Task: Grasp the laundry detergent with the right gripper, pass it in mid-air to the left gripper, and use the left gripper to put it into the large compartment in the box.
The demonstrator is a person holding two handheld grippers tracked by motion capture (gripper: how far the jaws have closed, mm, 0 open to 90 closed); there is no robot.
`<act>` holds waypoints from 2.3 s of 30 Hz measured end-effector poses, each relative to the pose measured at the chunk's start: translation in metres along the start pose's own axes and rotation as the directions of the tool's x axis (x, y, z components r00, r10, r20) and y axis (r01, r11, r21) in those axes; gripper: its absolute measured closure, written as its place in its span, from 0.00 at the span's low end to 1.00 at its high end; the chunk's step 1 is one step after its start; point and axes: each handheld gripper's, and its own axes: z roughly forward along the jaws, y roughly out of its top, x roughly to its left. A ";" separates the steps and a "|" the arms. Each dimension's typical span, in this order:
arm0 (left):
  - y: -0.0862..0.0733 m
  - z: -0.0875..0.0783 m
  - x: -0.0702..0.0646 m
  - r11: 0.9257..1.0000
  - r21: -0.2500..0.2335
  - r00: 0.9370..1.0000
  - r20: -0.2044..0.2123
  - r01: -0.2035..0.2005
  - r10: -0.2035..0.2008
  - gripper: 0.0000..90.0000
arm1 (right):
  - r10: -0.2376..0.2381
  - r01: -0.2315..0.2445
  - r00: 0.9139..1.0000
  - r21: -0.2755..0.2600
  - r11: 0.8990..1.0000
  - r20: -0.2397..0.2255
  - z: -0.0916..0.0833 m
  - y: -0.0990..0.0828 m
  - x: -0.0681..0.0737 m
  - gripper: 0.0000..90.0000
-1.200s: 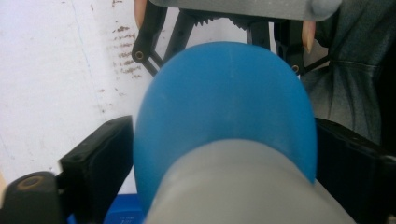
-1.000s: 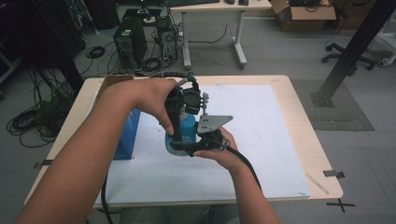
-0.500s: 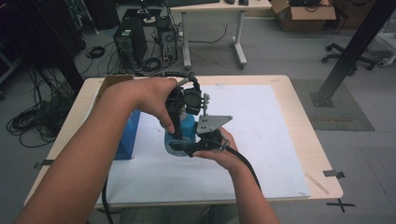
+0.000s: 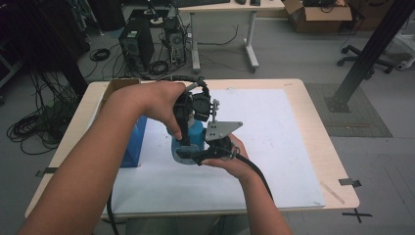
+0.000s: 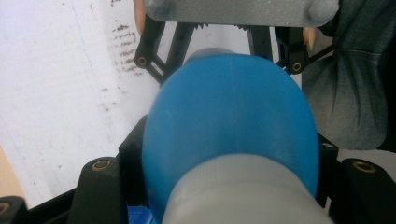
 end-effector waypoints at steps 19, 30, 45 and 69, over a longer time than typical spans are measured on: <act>0.000 -0.007 -0.001 1.000 0.007 1.000 -0.007 -0.004 0.004 0.43 | -0.006 0.006 1.000 -0.036 0.999 -0.002 0.000 0.002 0.001 0.48; 0.000 -0.008 -0.001 1.000 0.017 1.000 -0.001 0.003 -0.003 0.43 | -0.007 0.006 1.000 -0.040 0.999 -0.008 0.000 0.002 0.002 0.48; -0.001 -0.008 0.002 1.000 0.021 1.000 0.000 0.014 -0.014 0.43 | 0.041 -0.040 0.999 -0.053 0.998 0.017 0.000 -0.002 0.003 0.25; -0.002 -0.007 0.004 0.998 0.035 0.999 0.002 0.043 -0.043 0.42 | 0.017 -0.025 0.997 0.104 0.994 0.075 -0.025 0.010 0.002 0.00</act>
